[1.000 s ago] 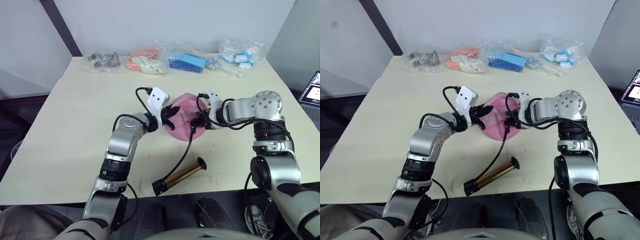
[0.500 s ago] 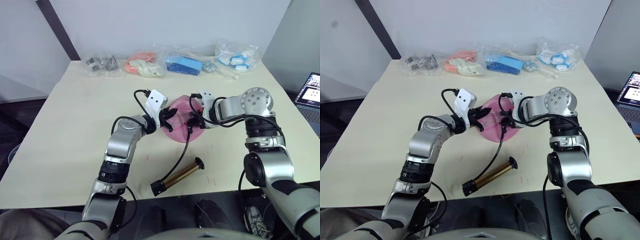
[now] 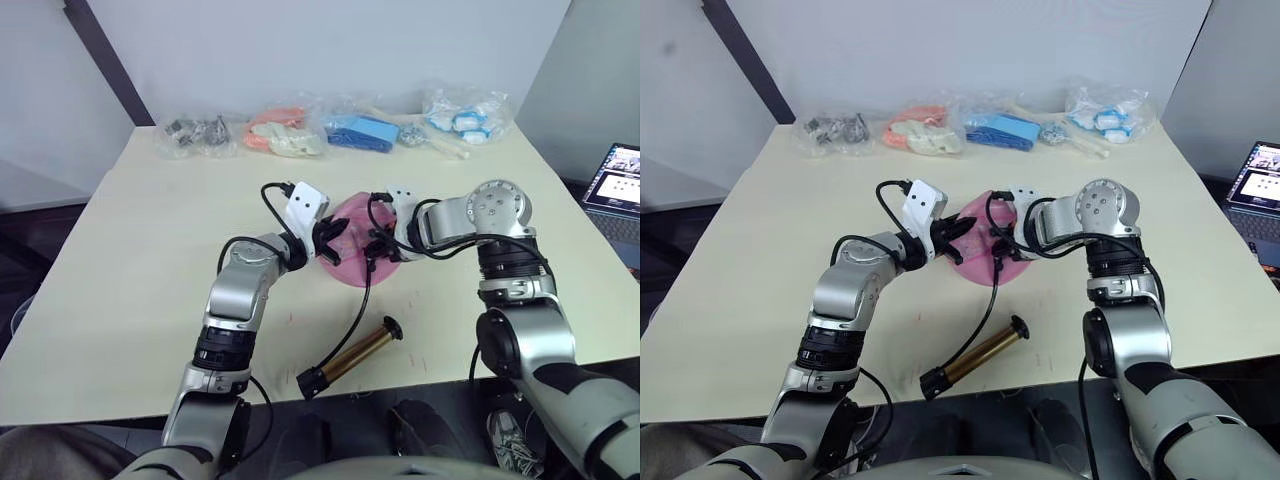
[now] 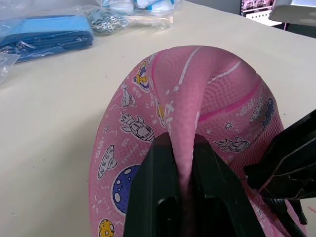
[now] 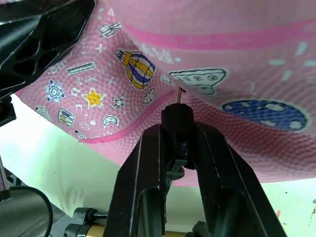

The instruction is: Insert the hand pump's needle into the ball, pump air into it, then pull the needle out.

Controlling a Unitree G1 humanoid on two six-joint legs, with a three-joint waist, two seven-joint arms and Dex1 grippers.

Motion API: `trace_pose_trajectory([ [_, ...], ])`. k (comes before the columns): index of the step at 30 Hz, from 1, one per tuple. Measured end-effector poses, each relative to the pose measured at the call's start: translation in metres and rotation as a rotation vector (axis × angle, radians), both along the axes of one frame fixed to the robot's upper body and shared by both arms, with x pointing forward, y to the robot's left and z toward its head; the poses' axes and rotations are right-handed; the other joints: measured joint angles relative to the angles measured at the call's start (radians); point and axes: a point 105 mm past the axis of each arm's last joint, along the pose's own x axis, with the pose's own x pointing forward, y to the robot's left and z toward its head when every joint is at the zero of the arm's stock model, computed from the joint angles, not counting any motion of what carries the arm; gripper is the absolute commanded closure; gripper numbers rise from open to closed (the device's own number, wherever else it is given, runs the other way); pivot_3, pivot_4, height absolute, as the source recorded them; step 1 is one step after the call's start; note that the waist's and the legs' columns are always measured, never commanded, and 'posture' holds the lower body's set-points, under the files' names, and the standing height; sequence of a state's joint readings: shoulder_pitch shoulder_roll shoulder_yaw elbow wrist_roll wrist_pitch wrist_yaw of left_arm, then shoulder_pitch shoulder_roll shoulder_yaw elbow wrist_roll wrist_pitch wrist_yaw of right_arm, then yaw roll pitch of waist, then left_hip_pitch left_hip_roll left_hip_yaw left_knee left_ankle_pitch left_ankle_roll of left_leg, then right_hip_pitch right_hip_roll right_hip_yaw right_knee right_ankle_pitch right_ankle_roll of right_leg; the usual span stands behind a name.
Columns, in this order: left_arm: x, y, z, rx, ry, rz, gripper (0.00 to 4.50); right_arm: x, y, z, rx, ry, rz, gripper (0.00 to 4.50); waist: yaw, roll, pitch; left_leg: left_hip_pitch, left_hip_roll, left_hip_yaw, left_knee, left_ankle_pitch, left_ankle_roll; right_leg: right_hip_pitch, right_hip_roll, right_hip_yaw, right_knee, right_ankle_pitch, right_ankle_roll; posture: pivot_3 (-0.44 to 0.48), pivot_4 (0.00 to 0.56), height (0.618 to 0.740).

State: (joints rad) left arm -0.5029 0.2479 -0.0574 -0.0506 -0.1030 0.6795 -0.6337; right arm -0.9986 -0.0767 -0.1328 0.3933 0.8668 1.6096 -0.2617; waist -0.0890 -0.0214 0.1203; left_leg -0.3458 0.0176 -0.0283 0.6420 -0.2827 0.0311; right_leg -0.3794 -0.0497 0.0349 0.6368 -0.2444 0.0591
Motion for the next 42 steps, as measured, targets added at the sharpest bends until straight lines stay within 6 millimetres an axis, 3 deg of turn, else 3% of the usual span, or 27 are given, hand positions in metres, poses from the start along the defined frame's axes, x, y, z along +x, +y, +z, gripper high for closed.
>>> trace_pose_trajectory([
  [23,-0.0024,0.0029,-0.0020,0.010,0.010,0.008,4.46,0.0046,0.0057,-0.0083,0.041,0.113,-0.005,4.18,-0.004,0.002,-0.002,0.001,0.005,-0.006,-0.005,0.000,0.000,0.000,0.008,0.000,-0.010,0.002,-0.009,0.000,0.150,0.736],
  [42,0.0023,0.0055,0.0021,0.021,-0.017,0.010,4.46,0.0069,0.0052,-0.0011,0.032,0.053,0.021,4.18,-0.004,0.005,0.001,-0.001,0.005,-0.007,-0.006,0.000,-0.001,-0.003,0.007,-0.001,-0.010,0.002,-0.009,0.000,0.150,0.736],
])
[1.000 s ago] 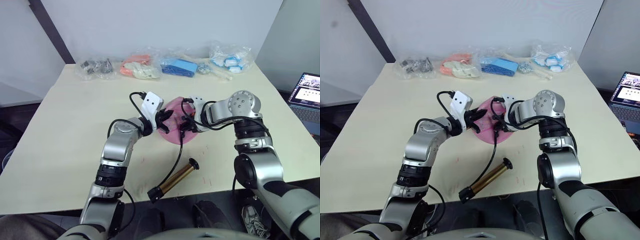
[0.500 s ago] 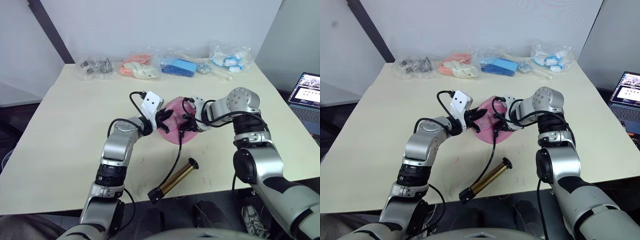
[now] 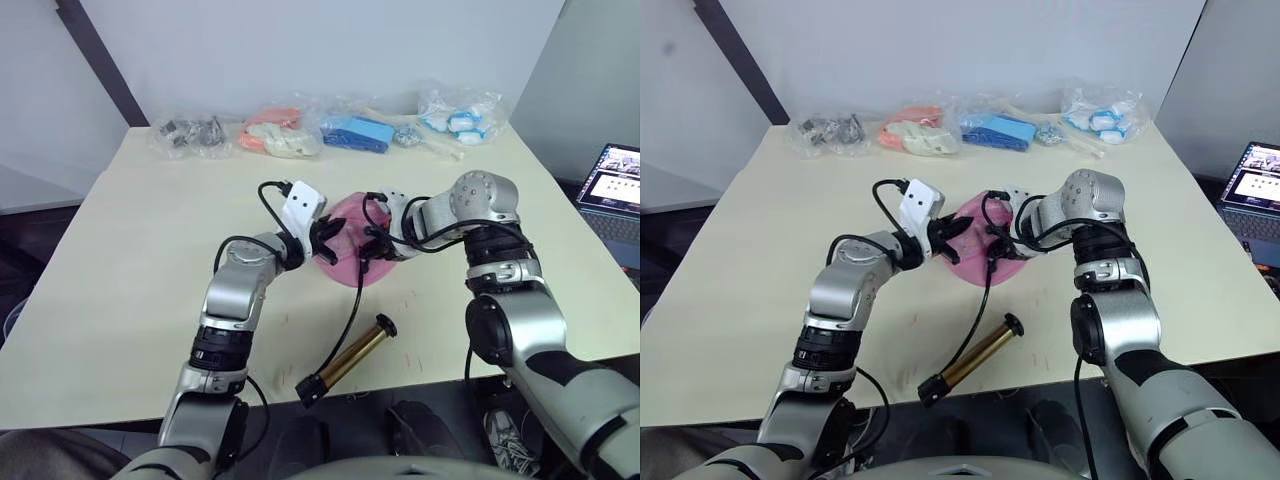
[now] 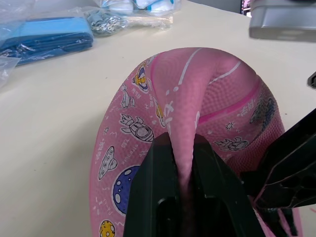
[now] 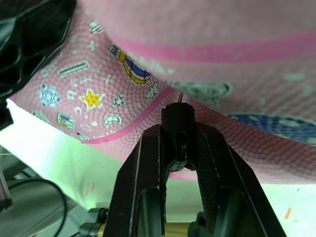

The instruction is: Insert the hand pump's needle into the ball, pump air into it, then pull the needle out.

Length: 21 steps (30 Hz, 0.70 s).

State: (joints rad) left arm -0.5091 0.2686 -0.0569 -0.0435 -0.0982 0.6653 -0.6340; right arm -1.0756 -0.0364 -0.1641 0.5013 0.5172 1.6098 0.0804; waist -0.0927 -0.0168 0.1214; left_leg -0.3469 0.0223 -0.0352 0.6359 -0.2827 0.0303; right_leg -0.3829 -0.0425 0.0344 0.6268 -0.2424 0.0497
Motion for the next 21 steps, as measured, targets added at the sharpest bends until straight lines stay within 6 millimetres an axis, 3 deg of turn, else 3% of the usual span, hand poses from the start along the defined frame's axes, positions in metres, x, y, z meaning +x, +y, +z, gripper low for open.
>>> trace_pose_trajectory([
  [8,0.004,-0.001,0.006,0.002,-0.038,-0.042,4.46,-0.006,-0.009,0.006,0.013,-0.102,0.036,4.18,0.008,0.010,0.012,-0.005,-0.002,0.000,0.000,0.000,-0.001,-0.003,-0.002,0.000,0.000,0.003,0.003,0.000,0.150,0.736],
  [13,0.003,-0.004,0.009,0.001,-0.055,-0.075,4.46,-0.008,-0.015,0.008,0.013,-0.124,0.045,4.18,0.020,0.010,0.013,-0.015,-0.004,0.000,0.000,0.004,-0.006,-0.014,-0.001,-0.001,0.000,0.006,0.000,0.000,0.150,0.736],
  [21,0.004,-0.006,0.006,0.038,-0.080,-0.102,4.46,-0.008,-0.020,0.014,0.006,-0.148,0.058,4.18,0.025,0.009,0.018,-0.016,-0.005,0.000,0.000,0.005,-0.006,-0.014,-0.001,-0.002,0.000,0.006,0.001,0.000,0.150,0.736],
])
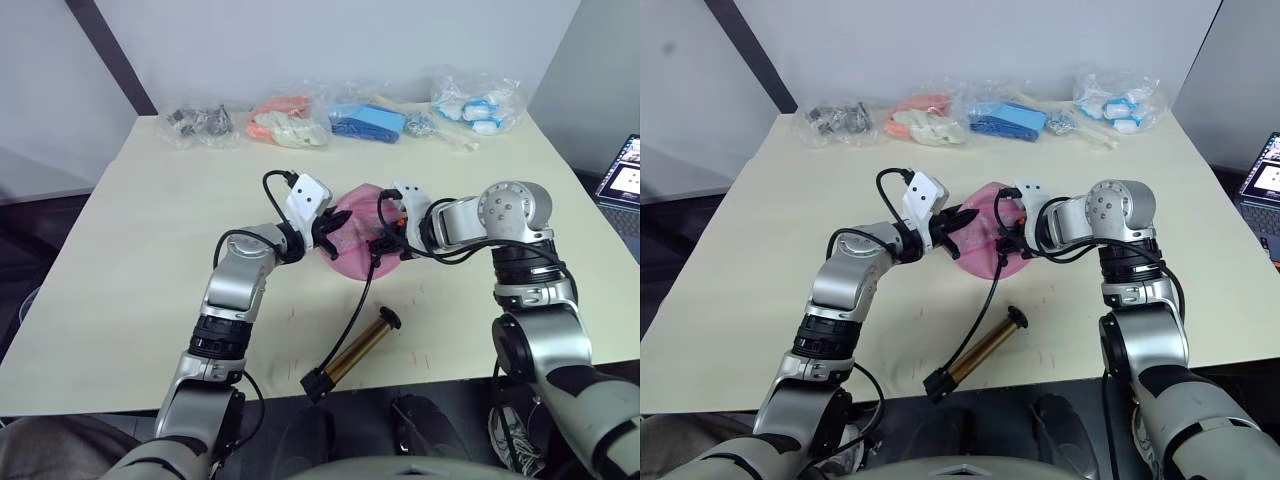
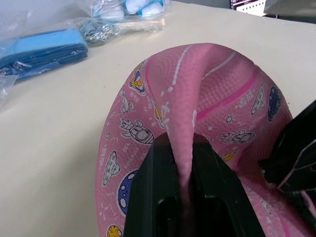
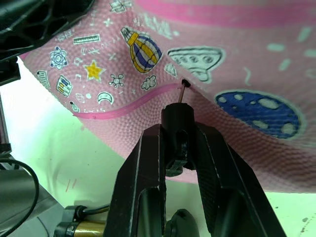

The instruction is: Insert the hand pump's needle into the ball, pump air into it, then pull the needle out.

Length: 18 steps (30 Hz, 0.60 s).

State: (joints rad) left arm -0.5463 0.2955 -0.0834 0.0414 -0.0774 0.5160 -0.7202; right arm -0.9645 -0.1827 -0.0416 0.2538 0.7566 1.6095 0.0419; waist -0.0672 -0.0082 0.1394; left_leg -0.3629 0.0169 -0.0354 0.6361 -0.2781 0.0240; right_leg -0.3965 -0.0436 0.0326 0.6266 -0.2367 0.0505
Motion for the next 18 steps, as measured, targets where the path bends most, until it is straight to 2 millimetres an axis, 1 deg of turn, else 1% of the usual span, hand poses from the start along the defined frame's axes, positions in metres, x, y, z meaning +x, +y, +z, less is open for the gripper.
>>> trace_pose_trajectory([
  [18,0.0005,-0.0035,0.0022,0.004,-0.023,-0.032,4.46,-0.0054,-0.0055,0.0020,-0.011,-0.024,0.011,4.18,0.010,-0.001,0.004,-0.002,0.000,-0.001,0.000,0.000,0.000,0.000,0.000,-0.002,0.000,0.000,0.000,0.000,0.150,0.736],
])
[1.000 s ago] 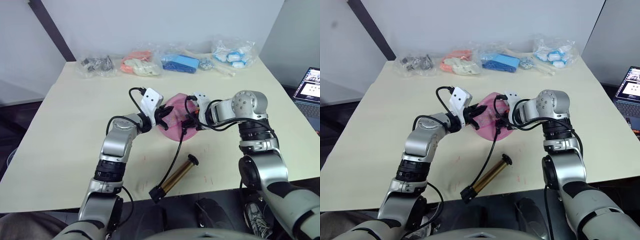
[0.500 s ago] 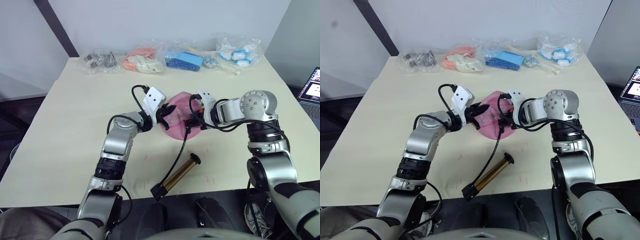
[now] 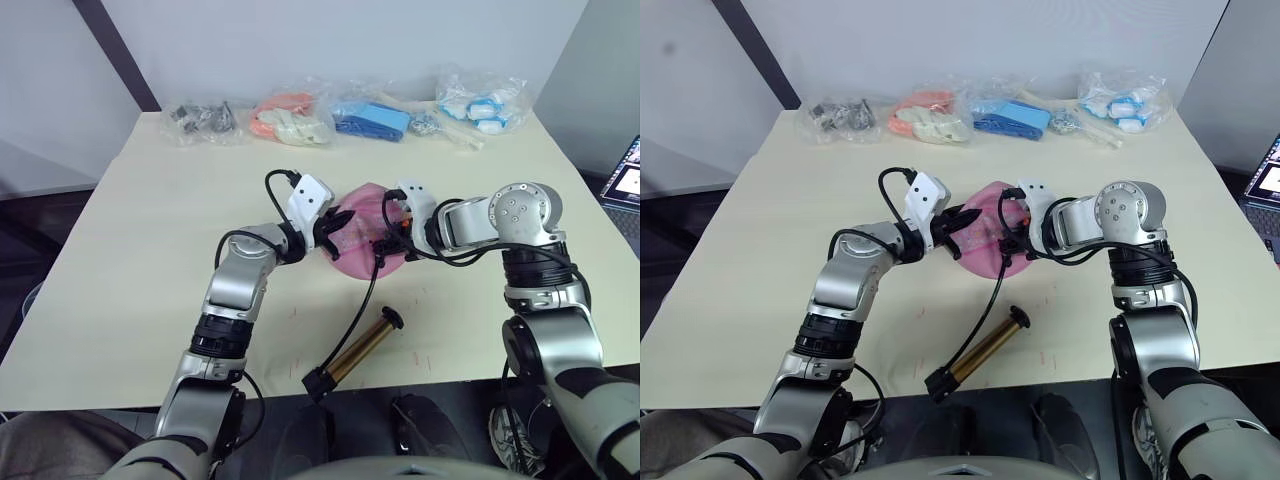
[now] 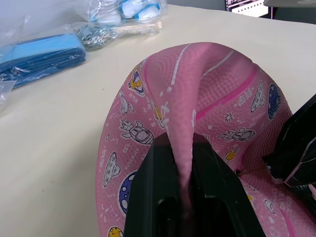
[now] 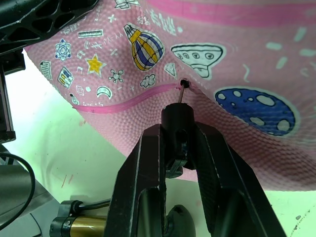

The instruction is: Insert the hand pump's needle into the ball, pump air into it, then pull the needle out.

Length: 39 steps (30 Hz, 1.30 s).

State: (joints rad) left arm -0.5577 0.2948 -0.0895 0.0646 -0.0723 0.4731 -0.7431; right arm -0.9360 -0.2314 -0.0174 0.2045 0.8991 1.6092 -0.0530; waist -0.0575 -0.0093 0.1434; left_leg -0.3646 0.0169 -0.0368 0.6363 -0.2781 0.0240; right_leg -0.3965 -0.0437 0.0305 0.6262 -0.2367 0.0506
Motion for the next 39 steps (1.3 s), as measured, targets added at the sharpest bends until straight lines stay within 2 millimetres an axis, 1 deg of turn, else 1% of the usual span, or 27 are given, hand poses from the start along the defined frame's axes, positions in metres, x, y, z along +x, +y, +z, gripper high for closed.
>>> trace_pose_trajectory([
  [12,0.000,-0.006,0.000,0.010,-0.009,-0.021,4.46,-0.007,-0.009,0.000,-0.001,-0.036,-0.003,4.18,0.015,-0.001,0.001,-0.002,0.000,-0.001,0.000,0.000,0.000,-0.001,0.000,-0.001,-0.001,0.000,0.000,0.000,0.150,0.736],
  [21,0.000,-0.009,0.002,0.009,-0.017,-0.029,4.46,-0.008,-0.012,0.002,-0.007,-0.050,-0.003,4.18,0.018,-0.001,0.001,-0.009,-0.001,-0.001,0.002,0.000,0.000,-0.006,0.000,-0.003,-0.001,0.001,-0.001,0.000,0.150,0.736],
  [23,0.000,-0.009,0.002,0.008,-0.016,-0.032,4.50,-0.009,-0.013,0.004,-0.006,-0.054,0.001,3.16,0.018,-0.001,0.001,-0.015,-0.001,-0.001,0.005,0.000,0.000,-0.009,0.000,-0.005,0.000,0.002,-0.003,0.000,0.150,0.736],
  [25,-0.003,-0.016,-0.002,0.013,-0.006,-0.063,4.50,-0.011,-0.010,0.008,0.010,-0.068,0.022,2.42,0.022,0.000,0.002,-0.016,-0.001,-0.001,0.006,0.000,0.000,-0.009,-0.001,-0.006,0.000,0.002,-0.004,0.000,0.150,0.736],
  [27,-0.004,-0.020,-0.002,0.007,-0.005,-0.074,4.50,-0.012,-0.009,0.009,0.004,-0.081,0.030,2.42,0.033,0.000,0.002,-0.018,-0.003,-0.003,0.006,0.000,0.000,-0.010,-0.002,-0.008,0.000,0.002,-0.004,0.000,0.150,0.736],
  [31,-0.007,-0.026,-0.002,0.000,-0.001,-0.106,4.50,-0.014,-0.014,0.014,0.007,-0.093,0.035,2.42,0.047,0.000,0.002,-0.021,-0.008,-0.004,0.007,0.000,0.000,-0.010,-0.007,-0.009,-0.001,0.001,-0.001,0.000,0.150,0.736],
  [35,-0.008,-0.029,-0.002,-0.001,-0.003,-0.122,4.50,-0.019,-0.020,0.016,0.013,-0.102,0.046,2.42,0.049,0.000,0.002,-0.024,-0.011,-0.010,0.007,0.000,0.000,-0.011,-0.014,-0.011,-0.002,-0.002,0.003,0.000,0.150,0.736],
  [39,-0.009,-0.033,-0.002,-0.003,-0.004,-0.133,4.50,-0.023,-0.025,0.020,0.008,-0.121,0.056,2.42,0.052,0.001,0.002,-0.029,-0.015,-0.017,0.010,0.000,0.000,-0.011,-0.019,-0.017,-0.002,-0.003,0.005,0.000,0.150,0.736],
])
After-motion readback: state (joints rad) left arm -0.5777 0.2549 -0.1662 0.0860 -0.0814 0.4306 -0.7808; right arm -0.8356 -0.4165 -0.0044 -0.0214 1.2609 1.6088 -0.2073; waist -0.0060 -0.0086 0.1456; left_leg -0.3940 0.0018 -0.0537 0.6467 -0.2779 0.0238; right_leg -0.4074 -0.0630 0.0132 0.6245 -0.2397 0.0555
